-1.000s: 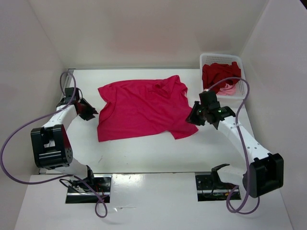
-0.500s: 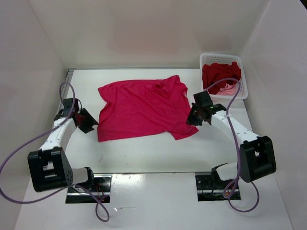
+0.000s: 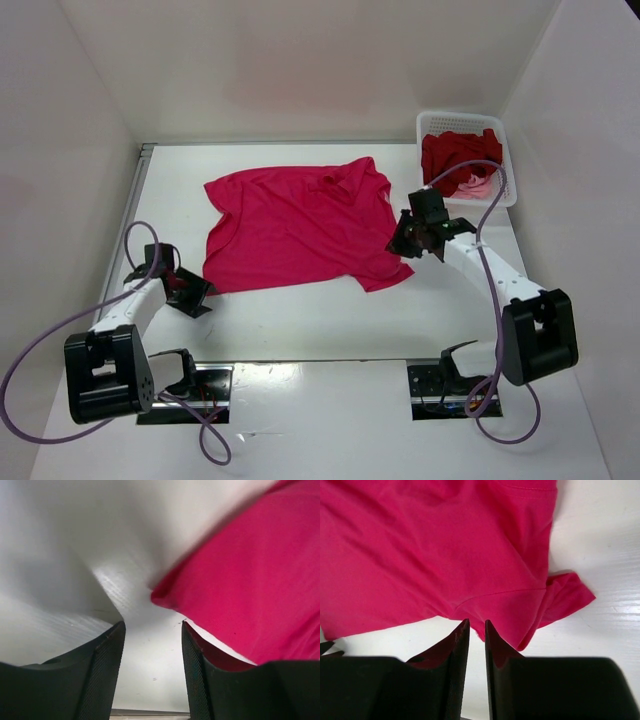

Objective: Fold and stack the t-shirts
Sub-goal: Flatten out the tshirt

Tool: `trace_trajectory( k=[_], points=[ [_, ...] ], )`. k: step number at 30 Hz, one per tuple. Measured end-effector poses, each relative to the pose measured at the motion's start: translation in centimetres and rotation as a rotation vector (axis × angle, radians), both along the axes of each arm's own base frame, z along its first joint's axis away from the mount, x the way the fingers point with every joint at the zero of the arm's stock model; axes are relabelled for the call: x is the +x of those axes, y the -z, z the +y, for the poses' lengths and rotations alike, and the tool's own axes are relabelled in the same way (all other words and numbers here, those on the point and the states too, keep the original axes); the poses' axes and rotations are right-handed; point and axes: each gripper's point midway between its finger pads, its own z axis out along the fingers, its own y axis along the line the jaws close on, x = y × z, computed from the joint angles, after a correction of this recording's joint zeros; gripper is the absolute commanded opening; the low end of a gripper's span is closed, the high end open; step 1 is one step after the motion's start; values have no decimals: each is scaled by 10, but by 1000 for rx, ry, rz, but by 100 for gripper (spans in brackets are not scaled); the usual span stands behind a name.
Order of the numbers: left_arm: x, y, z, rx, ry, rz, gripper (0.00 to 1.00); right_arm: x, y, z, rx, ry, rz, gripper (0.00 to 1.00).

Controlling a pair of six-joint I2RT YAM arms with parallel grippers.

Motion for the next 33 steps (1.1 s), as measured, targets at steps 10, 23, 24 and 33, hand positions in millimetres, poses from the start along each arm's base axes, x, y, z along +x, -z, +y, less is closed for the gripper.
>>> trace_trajectory(
  k=[10, 23, 24, 33],
  points=[
    [20, 4, 1, -71, -169, -58, 39, 0, -19, 17, 94, -76, -51, 32],
    [90, -43, 45, 35, -177, -185, 0, -6, -8, -5, 90, 11, -33, 36],
    [102, -57, 54, 52, -179, -225, 0, -9, -2, -9, 87, 30, -13, 30],
    [154, -65, 93, 44, -179, -305, 0, -40, 39, -5, 138, 92, 128, 25]
  ],
)
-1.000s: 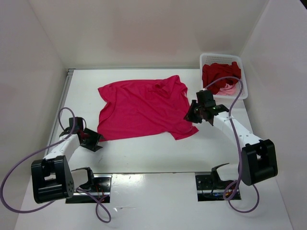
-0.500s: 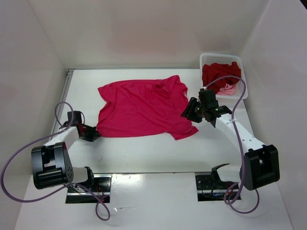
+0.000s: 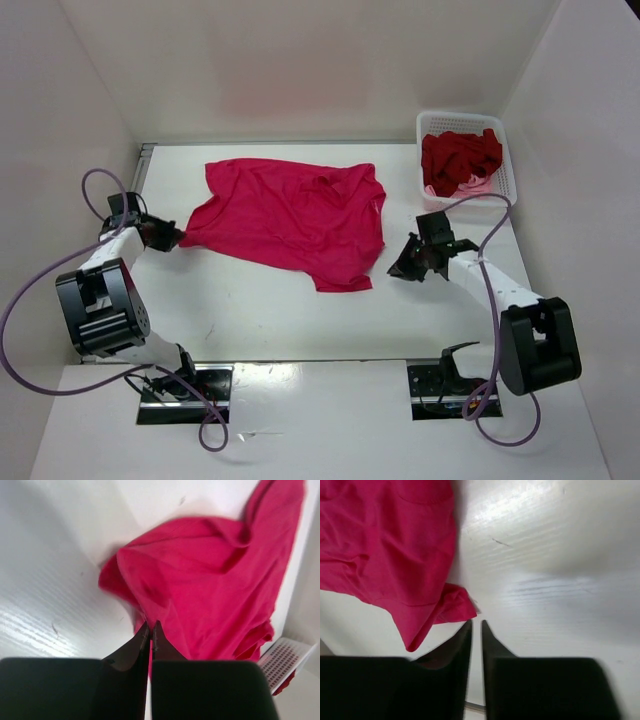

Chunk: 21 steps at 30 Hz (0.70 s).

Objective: Fold and stack the t-shirts
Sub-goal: Flatten out the tshirt

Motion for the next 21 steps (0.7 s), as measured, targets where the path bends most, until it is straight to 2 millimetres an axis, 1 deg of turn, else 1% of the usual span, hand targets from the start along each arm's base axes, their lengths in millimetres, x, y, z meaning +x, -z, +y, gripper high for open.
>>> trace_trajectory(
  k=[3, 4, 7, 9, 11, 14, 18, 21],
  points=[
    [-9, 12, -7, -15, 32, 34, 0, -12, 18, 7, 14, -4, 48, 32],
    [-10, 14, -9, -18, 41, 36, 0, -15, 24, 11, 15, -15, 67, 37],
    [-12, 15, -12, -11, 74, 35, 0, -23, 40, 28, 19, -66, 113, 42],
    [-13, 16, -15, -3, 96, 34, 0, -27, 49, 41, 24, -100, 130, 42],
    [-15, 17, -18, 5, 119, 37, 0, -24, 49, 51, 45, -119, 116, 42],
    [-18, 14, -25, 19, 153, 34, 0, -17, 49, 57, 69, -116, 101, 42],
    [-21, 6, -31, 40, 184, 19, 0, -9, 48, 61, 85, -105, 82, 42],
    [-21, 1, -34, 57, 204, 3, 0, -7, 48, 60, 80, -91, 76, 42]
  ],
)
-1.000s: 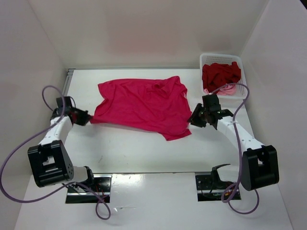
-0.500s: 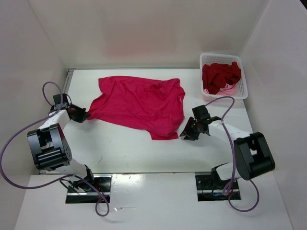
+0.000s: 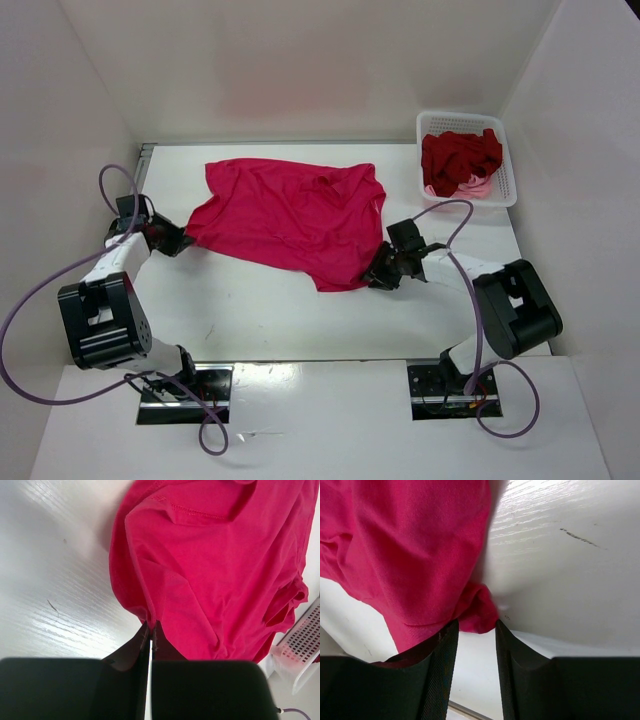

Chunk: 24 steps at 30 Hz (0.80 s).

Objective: Fold and stack the t-shirts
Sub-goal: Flatten out the tshirt

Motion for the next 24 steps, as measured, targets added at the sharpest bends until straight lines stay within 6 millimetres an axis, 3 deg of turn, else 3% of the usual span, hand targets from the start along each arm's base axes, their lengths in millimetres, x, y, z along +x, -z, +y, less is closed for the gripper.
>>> trace_trajectory(
  k=[15, 21, 24],
  points=[
    [-5, -1, -24, 2, 65, 8, 0, 7, 2, -15, -75, 61, -28, 35],
    [-5, -4, -29, 16, 75, 2, 0, 8, 3, -13, -70, 46, -26, 24],
    [-5, -8, -29, 24, 74, -8, 0, 6, 6, -10, -63, 22, -20, 9]
  ],
)
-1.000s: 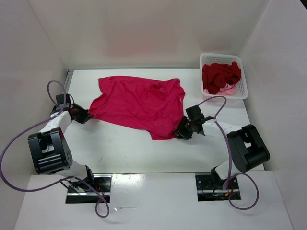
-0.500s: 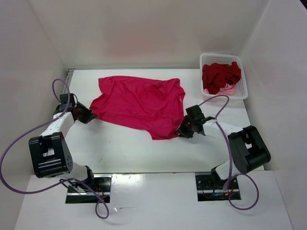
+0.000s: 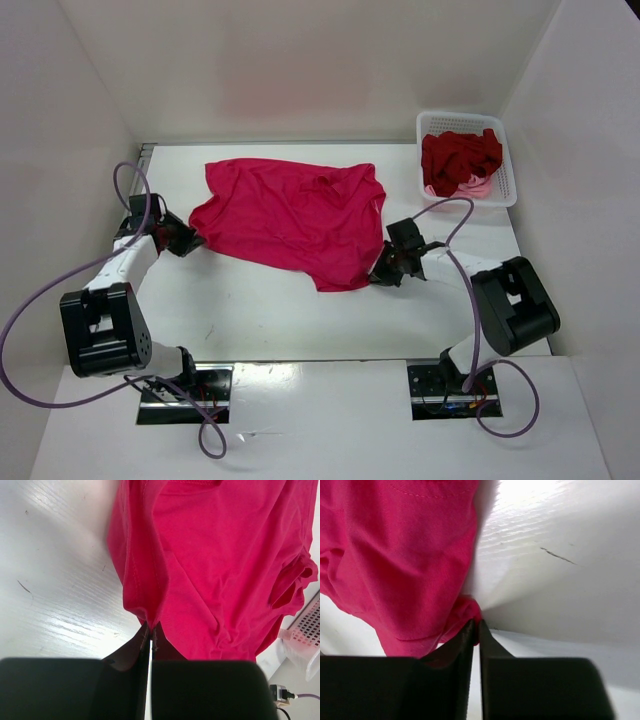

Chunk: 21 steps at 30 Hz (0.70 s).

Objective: Fold and stack the t-shirts
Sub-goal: Flatten out the tshirt

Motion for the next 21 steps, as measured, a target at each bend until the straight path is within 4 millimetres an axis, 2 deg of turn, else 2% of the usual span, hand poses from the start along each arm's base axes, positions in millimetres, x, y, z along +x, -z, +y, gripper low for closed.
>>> trace_trajectory(
  k=[2, 7, 9, 10, 11, 13, 15, 18, 21],
  points=[
    [0, -2, 0, 4, 0, -7, 0, 0, 1, 4, 11, -20, 8, 0],
    [-3, -10, 0, 18, -4, -25, 0, -5, -6, 2, -5, -45, 26, 0],
    [-6, -16, -5, 29, 4, -31, 0, -8, -24, -2, -20, -49, 15, 0],
    [-8, -22, -9, 36, 15, -38, 0, -8, -41, -4, -26, -48, -5, 0],
    [-9, -29, -15, 42, 31, -48, 0, -3, -67, -5, -22, -46, -58, 0],
    [-11, -55, -25, 49, 61, -87, 0, 13, -138, -4, 3, -36, -211, 0],
    [-3, -100, -31, 60, 84, -175, 0, 26, -225, -7, 32, -16, -403, 0],
    [12, -196, -29, 93, 91, -381, 0, 29, -344, -20, 50, 28, -651, 0],
    [9, -293, -25, 131, 93, -603, 0, 16, -446, -41, 42, 75, -856, 0]
  ],
)
